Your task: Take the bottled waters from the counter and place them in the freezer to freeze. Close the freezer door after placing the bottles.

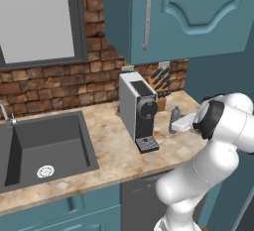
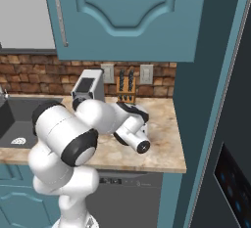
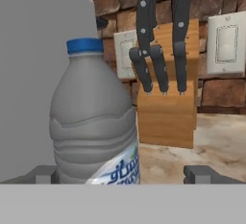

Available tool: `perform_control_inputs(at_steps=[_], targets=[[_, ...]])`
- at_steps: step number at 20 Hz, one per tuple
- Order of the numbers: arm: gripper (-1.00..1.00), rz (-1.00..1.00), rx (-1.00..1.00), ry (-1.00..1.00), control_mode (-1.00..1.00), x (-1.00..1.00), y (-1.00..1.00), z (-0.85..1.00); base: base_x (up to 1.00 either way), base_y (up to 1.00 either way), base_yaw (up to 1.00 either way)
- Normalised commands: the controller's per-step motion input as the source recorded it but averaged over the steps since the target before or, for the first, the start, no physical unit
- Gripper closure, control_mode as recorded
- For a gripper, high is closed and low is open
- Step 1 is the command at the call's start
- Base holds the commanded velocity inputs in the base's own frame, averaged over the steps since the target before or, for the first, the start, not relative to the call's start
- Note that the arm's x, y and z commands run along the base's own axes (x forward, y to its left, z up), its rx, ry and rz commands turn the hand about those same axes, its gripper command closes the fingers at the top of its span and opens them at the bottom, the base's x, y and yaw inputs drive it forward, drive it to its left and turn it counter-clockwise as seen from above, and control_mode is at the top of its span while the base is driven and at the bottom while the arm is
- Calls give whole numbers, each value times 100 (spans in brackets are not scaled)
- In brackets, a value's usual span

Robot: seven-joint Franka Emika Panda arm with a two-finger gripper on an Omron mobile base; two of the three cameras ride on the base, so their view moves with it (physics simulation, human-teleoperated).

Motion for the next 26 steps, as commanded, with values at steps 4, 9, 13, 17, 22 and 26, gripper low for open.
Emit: perform_control_inputs(at_steps=[4,9,13,17,22,26], targets=[[-100,0,0,0,-100,0,2,0,0,0,0],[-100,0,0,0,-100,0,4,0,0,0,0],[-100,5,0,0,-100,6,12,0,0,0,0],[-100,6,0,0,-100,5,5,0,0,0,0],[-100,7,0,0,-100,6,1,0,0,0,0],[-100,7,0,0,-100,8,0,0,0,0,0]])
